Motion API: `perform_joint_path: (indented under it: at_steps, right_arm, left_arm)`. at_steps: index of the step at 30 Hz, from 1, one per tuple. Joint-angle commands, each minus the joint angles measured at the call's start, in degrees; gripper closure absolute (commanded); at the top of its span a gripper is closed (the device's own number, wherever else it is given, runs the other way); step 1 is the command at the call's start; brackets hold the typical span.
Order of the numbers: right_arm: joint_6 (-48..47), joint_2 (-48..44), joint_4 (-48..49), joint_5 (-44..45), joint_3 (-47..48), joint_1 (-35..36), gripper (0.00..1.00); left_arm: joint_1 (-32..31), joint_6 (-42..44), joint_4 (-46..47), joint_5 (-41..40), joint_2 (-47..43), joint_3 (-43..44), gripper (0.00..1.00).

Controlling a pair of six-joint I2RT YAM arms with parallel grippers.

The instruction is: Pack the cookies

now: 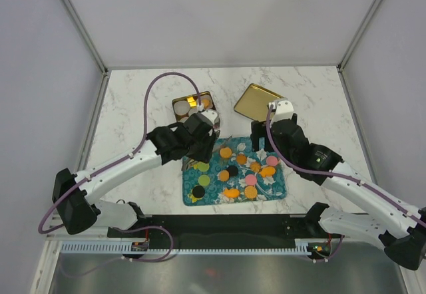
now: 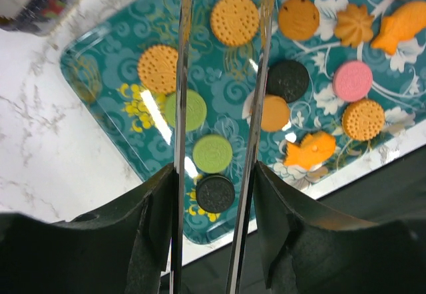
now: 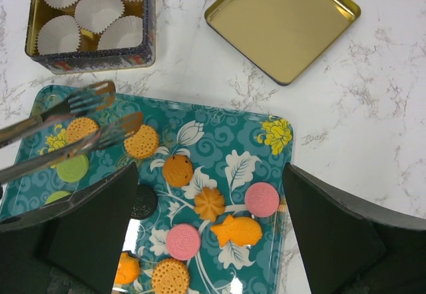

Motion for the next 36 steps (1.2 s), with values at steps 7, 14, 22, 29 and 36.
perform_joint_path:
  at_steps: [7,14,22,29,36]
  right_arm:
    - [0.3,-0.1,-0.1,0.3,1.6,-1.1,0.02]
    - [0.5,-0.2,-0.1,-0.1,1.3,-1.1,0.02]
    - [0.1,-0.3,-0.1,-0.3,1.1,-1.2,0.02]
    - [-0.1,-0.4,0.2,-0.7,0.8,-1.2,0.02]
    - [-0.1,-0.5,0.5,-0.9,0.7,-1.2,0.02]
  left_arm:
    - [-2.7,-5.0,2.4,1.9,-1.3,-4.1,0.43]
    - [-2.9,-4.0,5.1,3.4,2.1,-4.6,0.4]
    - [-3.1,-3.7,5.7,2.4,5.0,-4.6,0.4]
    - [-3.3,-3.5,5.7,1.9,6.6,-4.5,0.4]
    - [-3.5,-3.4,5.6,1.2,7.1,-4.5,0.43]
